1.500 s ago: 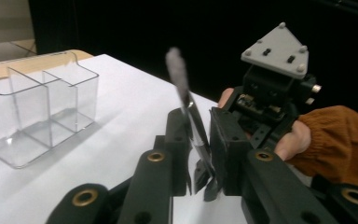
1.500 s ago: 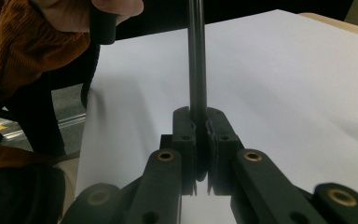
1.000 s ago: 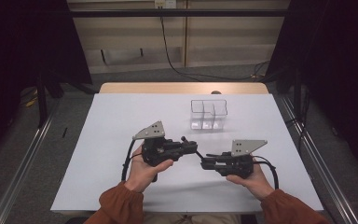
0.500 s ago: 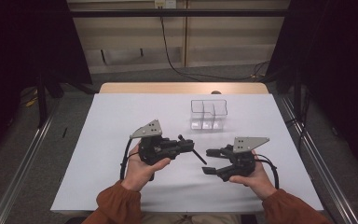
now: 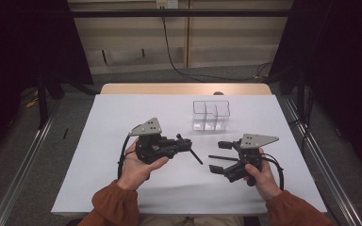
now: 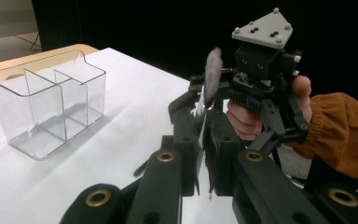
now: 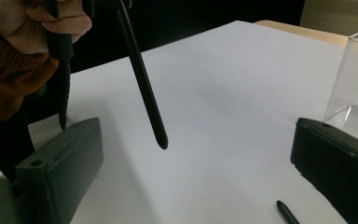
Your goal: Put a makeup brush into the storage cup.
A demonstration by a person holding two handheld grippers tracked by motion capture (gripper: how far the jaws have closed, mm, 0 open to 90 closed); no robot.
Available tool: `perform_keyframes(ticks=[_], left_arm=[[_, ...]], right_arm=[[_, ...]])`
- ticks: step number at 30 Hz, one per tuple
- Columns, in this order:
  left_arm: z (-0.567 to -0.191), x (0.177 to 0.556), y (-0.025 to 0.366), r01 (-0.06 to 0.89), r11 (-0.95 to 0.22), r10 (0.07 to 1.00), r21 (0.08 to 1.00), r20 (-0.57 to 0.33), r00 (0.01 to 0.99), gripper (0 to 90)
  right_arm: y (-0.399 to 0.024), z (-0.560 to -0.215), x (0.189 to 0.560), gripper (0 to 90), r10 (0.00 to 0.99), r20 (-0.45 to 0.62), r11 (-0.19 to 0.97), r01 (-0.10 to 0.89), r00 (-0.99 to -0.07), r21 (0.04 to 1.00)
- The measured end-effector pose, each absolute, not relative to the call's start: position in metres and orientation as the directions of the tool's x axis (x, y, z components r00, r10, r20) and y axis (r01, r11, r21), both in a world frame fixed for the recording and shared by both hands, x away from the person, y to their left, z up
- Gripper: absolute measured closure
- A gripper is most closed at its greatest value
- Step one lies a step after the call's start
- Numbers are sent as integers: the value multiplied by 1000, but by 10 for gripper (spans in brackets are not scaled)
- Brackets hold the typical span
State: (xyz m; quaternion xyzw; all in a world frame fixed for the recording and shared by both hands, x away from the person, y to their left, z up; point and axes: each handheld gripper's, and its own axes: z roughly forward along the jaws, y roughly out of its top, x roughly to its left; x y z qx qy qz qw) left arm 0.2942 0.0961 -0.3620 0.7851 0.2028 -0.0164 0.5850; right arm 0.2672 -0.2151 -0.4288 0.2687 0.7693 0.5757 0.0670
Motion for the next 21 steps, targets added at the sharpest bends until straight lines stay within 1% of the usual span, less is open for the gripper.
perform_keyframes(ticks=[8,14,15,17,19,21], left_arm=[[-354,299,106,351,-267,322,898,-260,910,841],[-353,305,102,370,-310,331,876,-265,906,840],[-351,307,100,380,-310,330,871,-277,903,840],[-347,309,96,370,-324,324,871,-265,908,840],[-343,310,92,374,-327,313,868,-274,910,840],[-341,309,88,359,-357,313,862,-252,916,841]], right_arm=[[-216,-428,265,21,496,192,207,330,-847,921],[-215,-427,264,22,492,187,222,330,-850,917],[-215,-427,265,22,493,184,225,329,-851,917],[-215,-427,265,23,493,181,232,330,-851,915],[-215,-426,265,23,496,180,233,330,-850,915],[-215,-425,264,23,495,175,235,325,-851,916]])
